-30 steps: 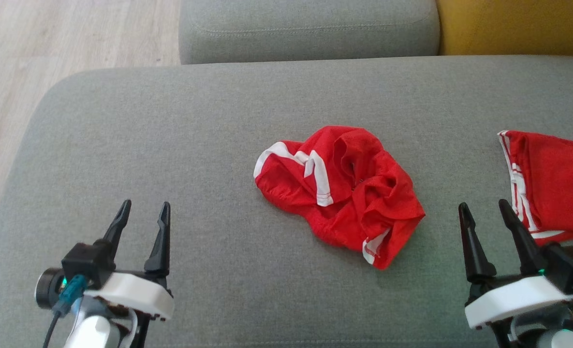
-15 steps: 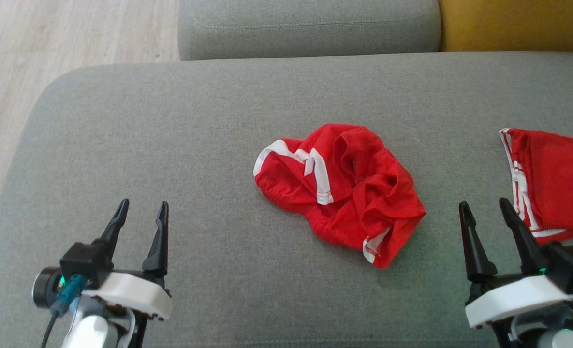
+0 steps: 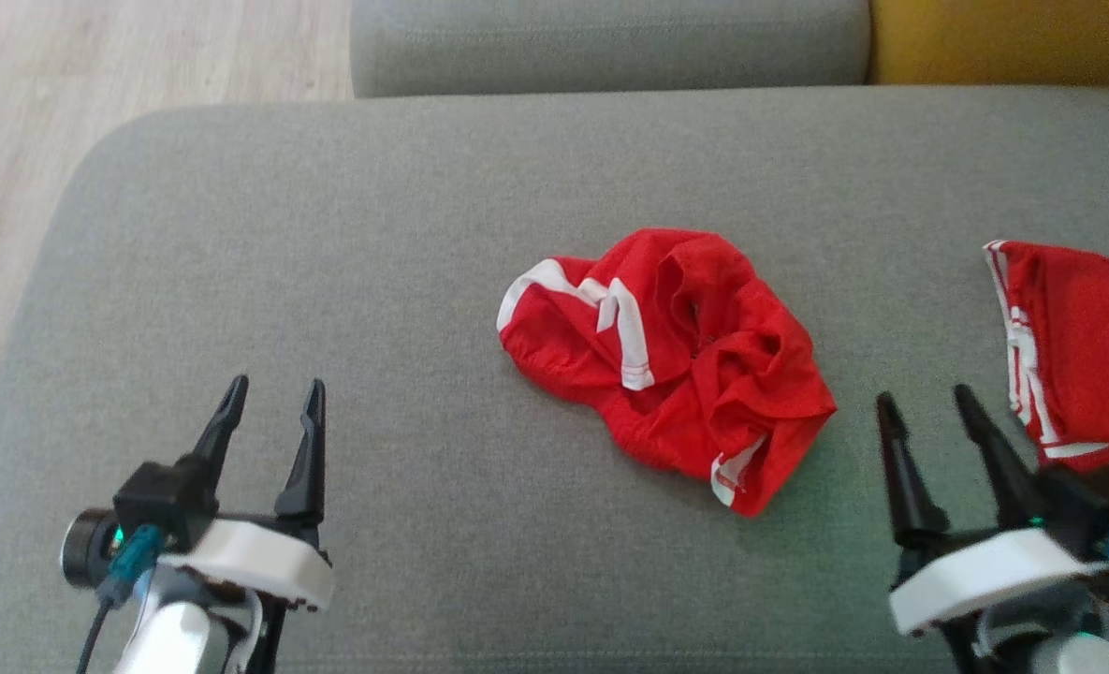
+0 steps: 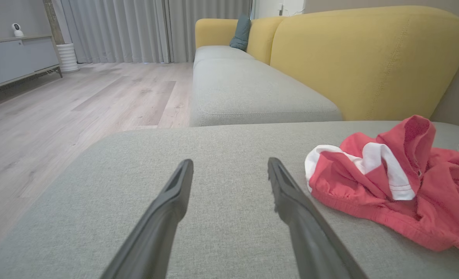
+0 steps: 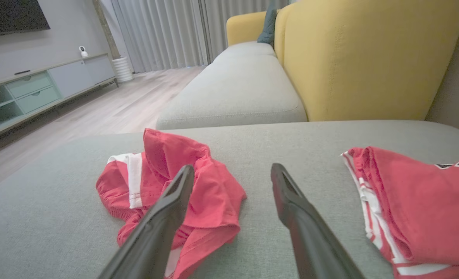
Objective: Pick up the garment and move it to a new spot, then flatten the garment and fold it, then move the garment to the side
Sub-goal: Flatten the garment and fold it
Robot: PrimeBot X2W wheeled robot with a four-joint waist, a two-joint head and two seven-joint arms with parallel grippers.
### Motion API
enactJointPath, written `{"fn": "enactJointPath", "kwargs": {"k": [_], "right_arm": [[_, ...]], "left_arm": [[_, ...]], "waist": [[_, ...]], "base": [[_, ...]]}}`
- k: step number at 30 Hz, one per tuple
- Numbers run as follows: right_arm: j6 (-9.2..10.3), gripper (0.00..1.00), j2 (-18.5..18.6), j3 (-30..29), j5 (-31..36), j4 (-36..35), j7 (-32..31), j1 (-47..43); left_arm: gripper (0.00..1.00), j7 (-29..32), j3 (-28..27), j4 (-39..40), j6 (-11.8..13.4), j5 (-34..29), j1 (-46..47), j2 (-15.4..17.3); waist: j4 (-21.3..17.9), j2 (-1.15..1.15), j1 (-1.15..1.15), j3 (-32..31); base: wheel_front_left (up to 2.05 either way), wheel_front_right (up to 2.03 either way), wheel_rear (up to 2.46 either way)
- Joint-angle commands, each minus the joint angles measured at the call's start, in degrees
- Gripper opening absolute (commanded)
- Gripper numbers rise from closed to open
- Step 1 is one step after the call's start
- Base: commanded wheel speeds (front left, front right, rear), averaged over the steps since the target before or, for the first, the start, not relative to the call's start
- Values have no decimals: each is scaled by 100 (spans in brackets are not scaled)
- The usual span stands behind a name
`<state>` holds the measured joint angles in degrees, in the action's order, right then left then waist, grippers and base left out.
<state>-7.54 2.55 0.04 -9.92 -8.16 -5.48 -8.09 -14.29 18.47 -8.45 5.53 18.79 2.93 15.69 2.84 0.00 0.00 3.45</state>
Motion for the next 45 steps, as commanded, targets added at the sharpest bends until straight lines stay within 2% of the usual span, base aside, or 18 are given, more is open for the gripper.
{"fn": "enactJointPath", "kwargs": {"k": [1, 8, 9, 16, 21, 22, 23, 24, 29, 35, 42, 45], "right_arm": [[5, 100, 32, 271, 23, -142, -96, 339], [5, 100, 52, 1025, 77, 340, -538, 1121], [5, 100, 68, 1187, 115, 561, -604, 1463], [5, 100, 120, 1415, 365, 1317, -616, 2419], [5, 100, 111, 1276, 685, 1980, -576, 2912], [5, 94, 100, 1206, 724, 2094, -554, 2978], [5, 49, 90, 1141, 757, 2200, -535, 3036], [5, 0, 80, 1070, 771, 2299, -519, 3088], [5, 0, 49, 739, 737, 2531, -292, 3255], [5, 0, 39, 304, 598, 2270, -66, 3320], [5, 0, 41, -837, 455, 2074, -218, 2908], [5, 0, 39, -1121, 411, 2110, -287, 2560]], "left_arm": [[100, -71, -194, 214, 11, -51, 447, 115], [100, -71, -170, 292, -43, -157, 856, 11], [100, -71, -164, 314, -72, -197, 986, -50], [100, -71, -186, 349, -166, -331, 1248, -254], [100, -71, -229, 333, -237, -447, 1311, -393], [100, -71, -241, 332, -252, -466, 1318, -418], [100, -71, -255, 331, -269, -485, 1327, -440], [100, -71, -272, 334, -286, -503, 1335, -460], [100, -71, -348, 350, -356, -604, 1335, -547], [100, -71, -430, 390, -422, -723, 1293, -615], [100, -71, -479, 398, -516, -825, 1292, -692], [100, -71, -499, 400, -548, -858, 1278, -727]], "waist": [[38, 0, 0, 118], [170, 0, 0, 563], [253, 0, 0, 702], [521, 0, 0, 963], [642, 0, 0, 1026], [655, 0, 0, 1033], [665, 0, 0, 1039], [669, 0, 0, 1044], [654, 0, 0, 1033], [560, 0, 0, 1012], [515, 0, 0, 1016], [496, 0, 0, 1017]], "base": [[0, 0, 0], [0, 0, 0], [0, 0, 0], [0, 0, 0], [0, 0, 0], [0, 0, 0], [0, 0, 0], [0, 0, 0], [0, 0, 0], [0, 0, 0], [0, 0, 0], [0, 0, 0]]}}
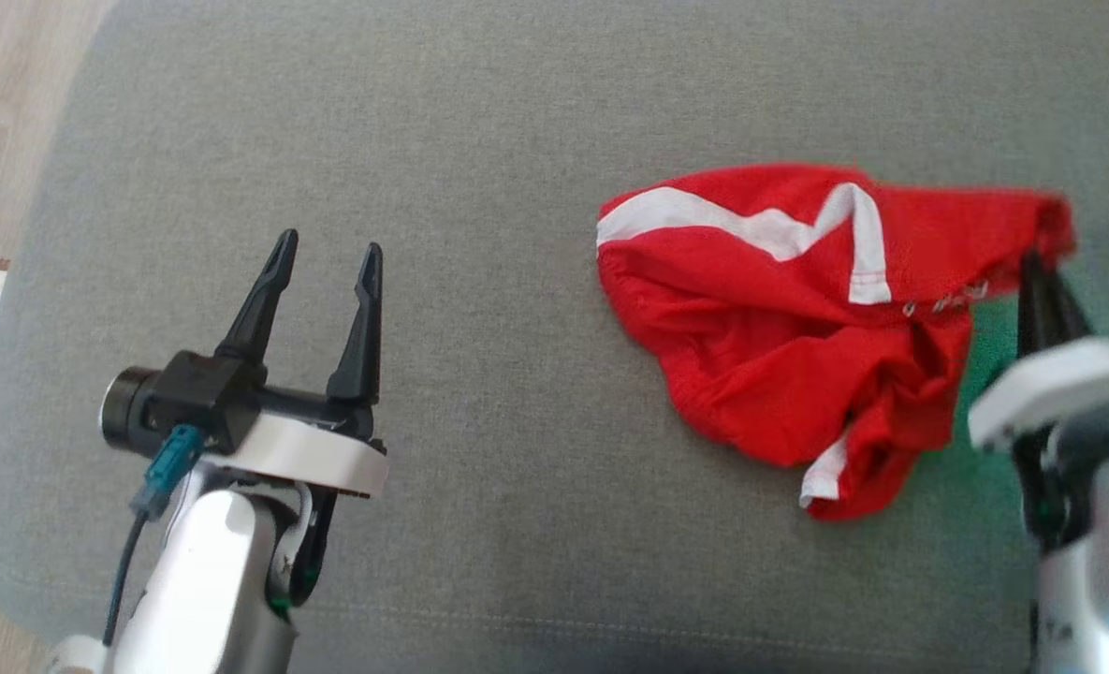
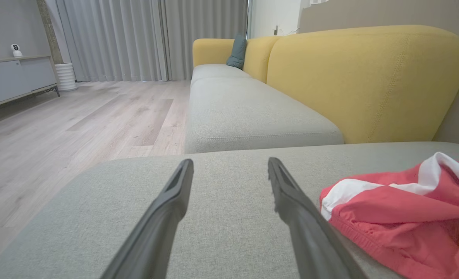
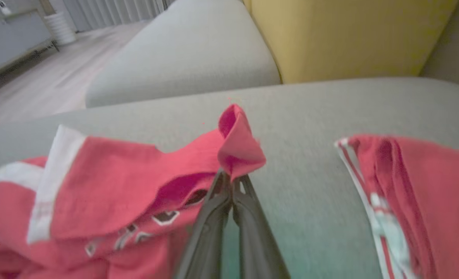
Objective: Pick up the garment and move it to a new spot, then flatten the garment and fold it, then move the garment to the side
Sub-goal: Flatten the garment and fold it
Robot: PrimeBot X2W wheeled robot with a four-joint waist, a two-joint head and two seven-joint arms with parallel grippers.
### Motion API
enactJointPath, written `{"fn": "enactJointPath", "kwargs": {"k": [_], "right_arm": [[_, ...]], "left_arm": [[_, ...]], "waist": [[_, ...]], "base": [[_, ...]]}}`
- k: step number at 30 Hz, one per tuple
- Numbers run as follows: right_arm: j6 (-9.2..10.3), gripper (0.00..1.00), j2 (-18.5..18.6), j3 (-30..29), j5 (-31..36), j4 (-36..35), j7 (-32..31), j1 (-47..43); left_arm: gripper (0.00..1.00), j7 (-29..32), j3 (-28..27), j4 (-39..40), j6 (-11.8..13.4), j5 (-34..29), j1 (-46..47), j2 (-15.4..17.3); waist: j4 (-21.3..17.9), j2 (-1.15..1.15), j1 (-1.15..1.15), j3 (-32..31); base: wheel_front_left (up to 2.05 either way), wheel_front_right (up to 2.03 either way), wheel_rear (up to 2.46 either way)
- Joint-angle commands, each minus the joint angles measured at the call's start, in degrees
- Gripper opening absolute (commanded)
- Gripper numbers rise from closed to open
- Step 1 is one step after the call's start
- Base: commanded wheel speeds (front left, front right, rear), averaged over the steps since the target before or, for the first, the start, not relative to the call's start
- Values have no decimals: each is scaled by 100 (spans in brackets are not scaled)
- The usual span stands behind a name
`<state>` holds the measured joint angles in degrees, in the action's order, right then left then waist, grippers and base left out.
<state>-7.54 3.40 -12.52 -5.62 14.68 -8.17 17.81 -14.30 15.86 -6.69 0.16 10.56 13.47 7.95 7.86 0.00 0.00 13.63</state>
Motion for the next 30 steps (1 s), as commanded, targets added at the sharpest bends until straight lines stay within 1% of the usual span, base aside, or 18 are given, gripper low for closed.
{"fn": "enactJointPath", "kwargs": {"k": [1, 4, 5, 6, 9, 10, 11, 16, 19, 22, 26, 30], "right_arm": [[5, 0, -46, 97, -30, -134, -36, -148], [5, 0, -49, 51, -235, 87, -110, -445], [5, 42, -49, 47, -397, 158, -80, -504], [5, 100, -50, 58, -428, 195, -8, -558], [5, 100, -51, 104, -572, 172, 311, -669], [5, 100, -51, 104, -572, 172, 311, -669], [5, 100, -51, 189, -561, -25, 573, -734], [5, 100, -51, 428, -194, -894, 1004, -946], [5, 100, -52, 614, -46, -1440, 1013, -1144], [5, 100, -52, 792, -14, -1855, 885, -1397], [5, 100, -52, 989, -82, -2208, 681, -1757], [5, 100, -52, 1061, -182, -2389, 596, -1959]], "left_arm": [[100, -70, -246, 219, -20, -43, 213, 37], [100, -70, -279, 198, -47, -60, 166, 18], [100, -70, -285, 189, -57, -66, 148, 12], [100, -70, -297, 183, -61, -73, 128, 7], [100, -70, -334, 163, -68, -87, 53, -6], [100, -70, -334, 163, -68, -87, 53, -6], [100, -70, -365, 157, -68, -95, 0, -9], [100, -70, -445, 148, -34, -124, -152, 2], [100, -70, -488, 147, -8, -136, -250, 18], [100, -70, -507, 142, 11, -149, -347, 31], [100, -70, -508, 134, 28, -156, -472, 44], [100, -70, -506, 128, 44, -146, -543, 53]], "waist": [[-17, 0, 0, -1], [-72, 0, 0, -15], [-87, 0, 0, -23], [-107, 0, 0, -34], [-157, 0, 0, -97], [-157, 0, 0, -97], [-190, 0, 0, -145], [-264, 0, 0, -288], [-304, 0, 0, -391], [-328, 0, 0, -493], [-349, 0, 0, -601], [-370, 0, 0, -623]], "base": [[0, 0, 0], [0, 0, 0], [0, 0, 0], [0, 0, 0], [0, 0, 0], [0, 0, 0], [0, 0, 0], [0, 0, 0], [0, 0, 0], [0, 0, 0], [0, 0, 0], [0, 0, 0]]}}
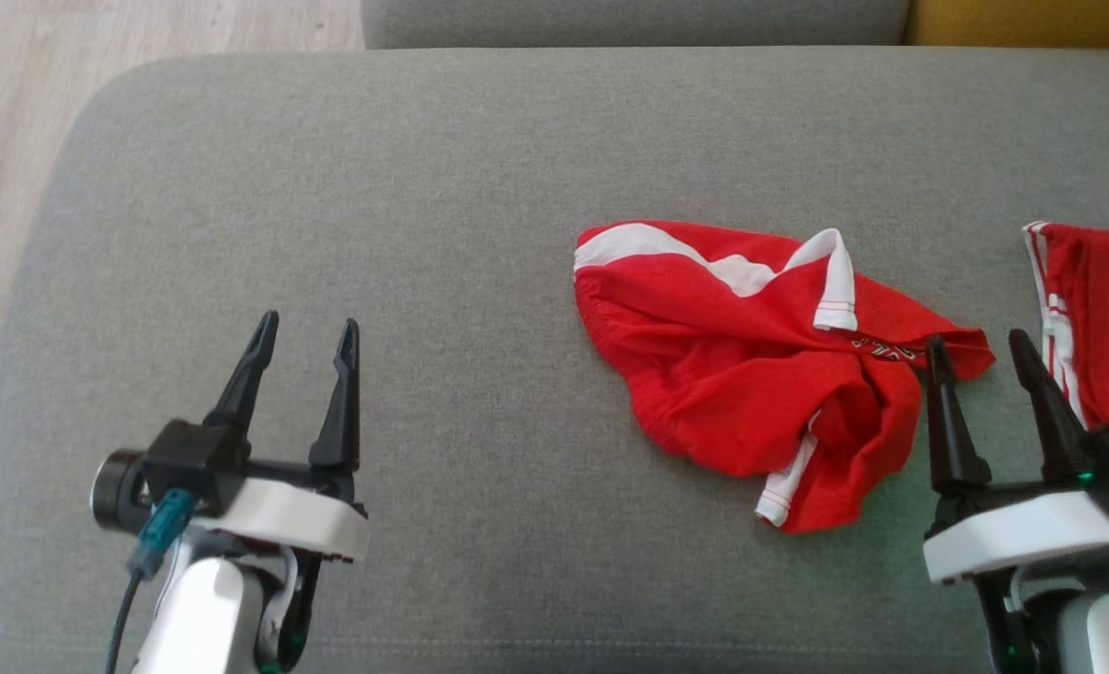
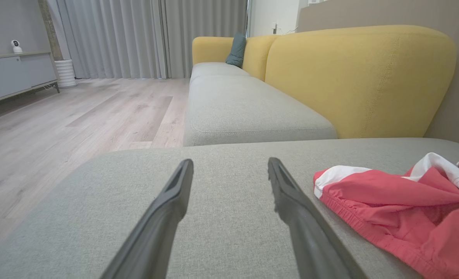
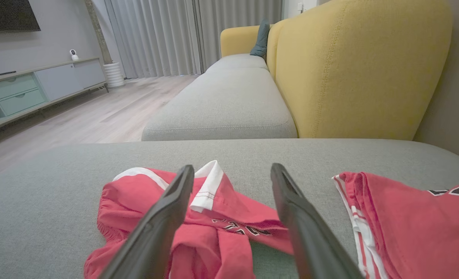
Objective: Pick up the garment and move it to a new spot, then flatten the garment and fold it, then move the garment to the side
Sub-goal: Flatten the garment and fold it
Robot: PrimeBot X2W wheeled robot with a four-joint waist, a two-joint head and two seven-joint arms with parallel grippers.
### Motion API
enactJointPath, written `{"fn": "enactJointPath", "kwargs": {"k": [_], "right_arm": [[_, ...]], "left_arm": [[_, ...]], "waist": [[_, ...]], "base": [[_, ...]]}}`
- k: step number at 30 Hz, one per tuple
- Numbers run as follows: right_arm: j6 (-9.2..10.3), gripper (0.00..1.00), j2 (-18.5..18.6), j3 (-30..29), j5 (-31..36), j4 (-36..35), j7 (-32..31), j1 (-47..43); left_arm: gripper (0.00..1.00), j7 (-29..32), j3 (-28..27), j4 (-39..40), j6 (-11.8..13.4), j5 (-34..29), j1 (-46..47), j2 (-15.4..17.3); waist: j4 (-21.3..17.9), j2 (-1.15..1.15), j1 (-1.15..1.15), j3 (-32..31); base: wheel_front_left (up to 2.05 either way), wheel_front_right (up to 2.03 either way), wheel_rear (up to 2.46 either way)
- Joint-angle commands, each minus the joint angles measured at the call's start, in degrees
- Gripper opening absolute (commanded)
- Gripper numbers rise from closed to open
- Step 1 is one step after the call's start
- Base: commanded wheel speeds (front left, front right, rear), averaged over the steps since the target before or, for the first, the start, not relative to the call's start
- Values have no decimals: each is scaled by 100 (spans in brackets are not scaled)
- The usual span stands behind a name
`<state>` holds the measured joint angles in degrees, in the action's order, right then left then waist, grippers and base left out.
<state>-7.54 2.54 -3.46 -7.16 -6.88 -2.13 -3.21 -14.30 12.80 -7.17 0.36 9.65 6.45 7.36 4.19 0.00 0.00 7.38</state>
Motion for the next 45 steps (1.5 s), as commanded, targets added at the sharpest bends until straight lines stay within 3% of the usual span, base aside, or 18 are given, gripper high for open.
{"fn": "enactJointPath", "kwargs": {"k": [1, 18, 36, 37, 38, 39, 40, 45], "right_arm": [[5, 100, 34, 156, -49, -250, -18, 127], [5, 100, 34, 261, -40, -173, -301, 267], [5, 100, 327, 606, 457, 1443, -1084, 1735], [5, 96, 330, 601, 453, 1470, -1080, 1773], [5, 54, 339, 587, 451, 1481, -1072, 1800], [5, 21, 344, 554, 446, 1474, -1053, 1813], [5, 0, 342, 515, 429, 1456, -1035, 1814], [5, 0, 382, 372, 394, 1194, -972, 1707]], "left_arm": [[100, -70, -199, 172, 29, -53, 149, 116], [100, -70, -133, 225, 55, -49, 260, 139], [100, -70, 16, 253, -90, -107, 723, 10], [100, -70, 15, 248, -97, -110, 738, 2], [100, -70, 11, 247, -103, -114, 748, -4], [100, -70, 8, 246, -109, -118, 753, -10], [100, -70, 2, 245, -113, -122, 754, -15], [100, -70, -43, 266, -122, -148, 735, -31]], "waist": [[-9, 0, 0, 4], [20, 0, 0, 176], [202, 0, 0, 732], [208, 0, 0, 741], [212, 0, 0, 750], [216, 0, 0, 754], [215, 0, 0, 757], [185, 0, 0, 762]], "base": [[0, 0, 0], [0, 0, 0], [0, 0, 0], [0, 0, 0], [0, 0, 0], [0, 0, 0], [0, 0, 0], [0, 0, 0]]}}
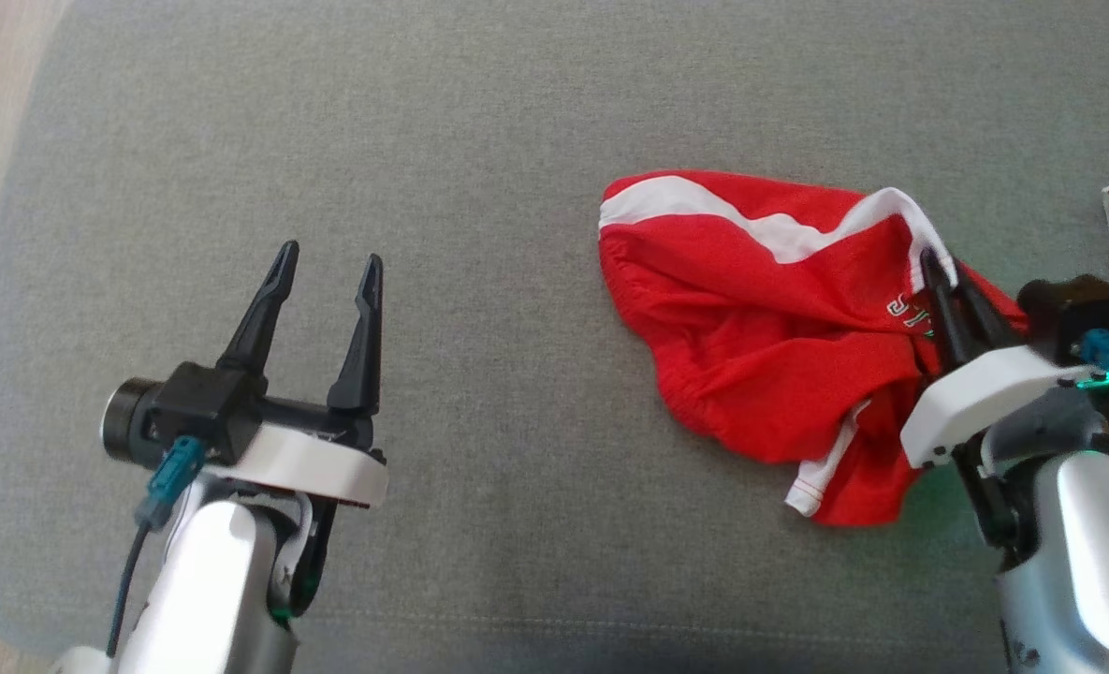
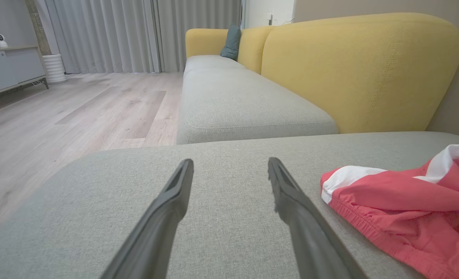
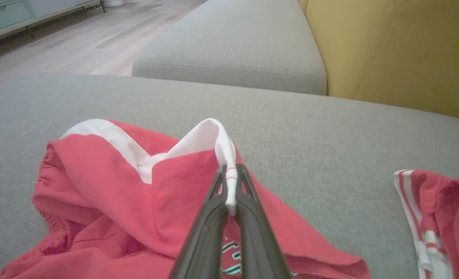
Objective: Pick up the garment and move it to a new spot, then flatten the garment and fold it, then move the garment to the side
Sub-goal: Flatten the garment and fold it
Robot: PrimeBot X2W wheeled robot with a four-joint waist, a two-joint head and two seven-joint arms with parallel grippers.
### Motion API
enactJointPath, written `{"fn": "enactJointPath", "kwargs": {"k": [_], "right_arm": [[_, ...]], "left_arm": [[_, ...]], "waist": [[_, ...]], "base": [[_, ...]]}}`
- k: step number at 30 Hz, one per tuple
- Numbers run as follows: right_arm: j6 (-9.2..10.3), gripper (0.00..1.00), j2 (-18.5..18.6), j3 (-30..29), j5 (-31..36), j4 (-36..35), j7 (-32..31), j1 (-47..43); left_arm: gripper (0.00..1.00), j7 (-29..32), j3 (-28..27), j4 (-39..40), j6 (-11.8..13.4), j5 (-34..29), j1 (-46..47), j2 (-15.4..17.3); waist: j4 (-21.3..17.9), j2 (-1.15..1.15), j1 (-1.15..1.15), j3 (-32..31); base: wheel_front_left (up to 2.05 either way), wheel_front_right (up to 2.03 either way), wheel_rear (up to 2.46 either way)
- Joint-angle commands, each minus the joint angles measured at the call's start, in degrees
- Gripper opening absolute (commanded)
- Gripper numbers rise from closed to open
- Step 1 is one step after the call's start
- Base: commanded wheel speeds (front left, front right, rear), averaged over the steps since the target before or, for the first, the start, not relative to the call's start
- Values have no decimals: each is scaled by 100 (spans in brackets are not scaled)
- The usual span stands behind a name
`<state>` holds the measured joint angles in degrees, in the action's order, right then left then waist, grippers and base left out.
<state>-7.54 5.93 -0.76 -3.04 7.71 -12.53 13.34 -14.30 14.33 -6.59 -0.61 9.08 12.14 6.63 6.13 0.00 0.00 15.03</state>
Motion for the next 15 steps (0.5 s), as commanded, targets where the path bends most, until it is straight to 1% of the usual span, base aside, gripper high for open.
{"fn": "enactJointPath", "kwargs": {"k": [1, 5, 9, 15], "right_arm": [[5, 0, 60, 108, -23, -354, 87, 21], [5, 0, 165, 191, -30, -837, 88, -223], [5, 0, 223, 172, -54, -1246, -121, -793], [5, 0, 227, 81, -110, -1372, -186, -1591]], "left_arm": [[100, -70, -208, 212, -26, -95, 160, 41], [100, -70, -242, 228, -37, -121, 135, 40], [100, -70, -268, 242, -52, -140, 121, 35], [100, -70, -282, 226, -82, -157, 98, 15]], "waist": [[-23, 0, 0, -9], [-76, 0, 0, -23], [-113, 0, 0, -30], [-162, 0, 0, -55]], "base": [[0, 0, 0], [0, 0, 0], [0, 0, 0], [0, 0, 0]]}}
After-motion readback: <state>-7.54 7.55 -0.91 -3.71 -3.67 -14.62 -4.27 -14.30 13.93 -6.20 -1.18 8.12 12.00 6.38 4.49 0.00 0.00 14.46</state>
